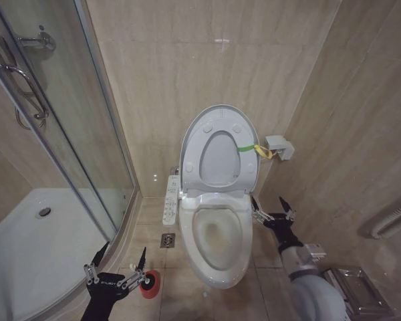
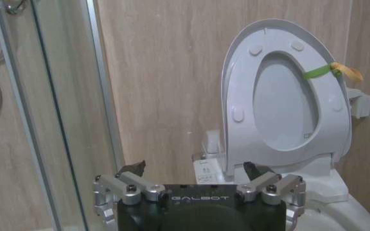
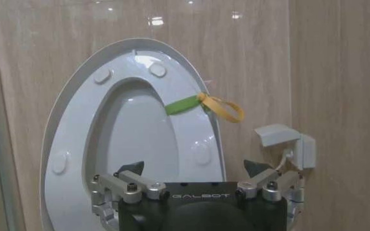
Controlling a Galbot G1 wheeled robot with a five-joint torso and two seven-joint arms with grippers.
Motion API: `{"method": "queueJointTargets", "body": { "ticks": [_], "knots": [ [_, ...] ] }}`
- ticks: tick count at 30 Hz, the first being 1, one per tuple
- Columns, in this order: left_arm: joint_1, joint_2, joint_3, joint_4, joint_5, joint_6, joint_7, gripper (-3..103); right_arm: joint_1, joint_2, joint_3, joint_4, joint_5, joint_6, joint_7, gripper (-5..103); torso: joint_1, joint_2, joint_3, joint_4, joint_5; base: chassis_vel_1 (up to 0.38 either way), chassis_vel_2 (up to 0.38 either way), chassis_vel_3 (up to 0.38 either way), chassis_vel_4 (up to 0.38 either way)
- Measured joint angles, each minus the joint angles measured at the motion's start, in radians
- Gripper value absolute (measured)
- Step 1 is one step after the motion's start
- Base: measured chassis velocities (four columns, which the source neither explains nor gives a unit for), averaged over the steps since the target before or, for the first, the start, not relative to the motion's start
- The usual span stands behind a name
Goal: Open the toilet lid, clean the toilet bowl with a toilet brush, close the toilet lid, and flush.
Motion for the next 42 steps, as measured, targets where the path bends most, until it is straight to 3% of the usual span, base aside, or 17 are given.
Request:
{"method": "queueJointTargets", "body": {
  "ticks": [8, 18, 29, 42],
  "knots": [
    [0.0, 0.0, 0.0, 0.0, 0.0, 0.0, 0.0, 99, 0.098, -0.002, -0.001, -0.092, -0.005, 0.0, 0.008, 100, 0.0, 0.0, 0.0, 0.0, 0.0001, 0.0, 0.0, 0.0, 0.0],
    [0.0, 0.0, 0.0, 0.0, 0.0, 0.0, 0.0, 99, 0.175, -0.02, 0.002, -0.204, -0.009, 0.057, 0.012, 100, 0.0, 0.0, 0.0, -0.0002, 0.0001, 0.0, 0.0, 0.0, 0.0],
    [0.0, 0.0, 0.0, 0.0, 0.0, 0.0, 0.0, 99, 0.248, -0.046, -0.012, -0.221, -0.003, 0.008, 0.011, 100, 0.0, 0.0, 0.0, -0.0001, 0.0, 0.0, 0.0, 0.0, 0.0],
    [0.0, 0.0, 0.0, 0.0, 0.0, 0.0, 0.0, 99, 0.31, -0.061, 0.014, -0.284, 0.018, 0.005, 0.008, 100, 0.0, 0.0, 0.0, -0.0001, 0.0001, 0.0, 0.0, 0.0, 0.0]
  ]
}}
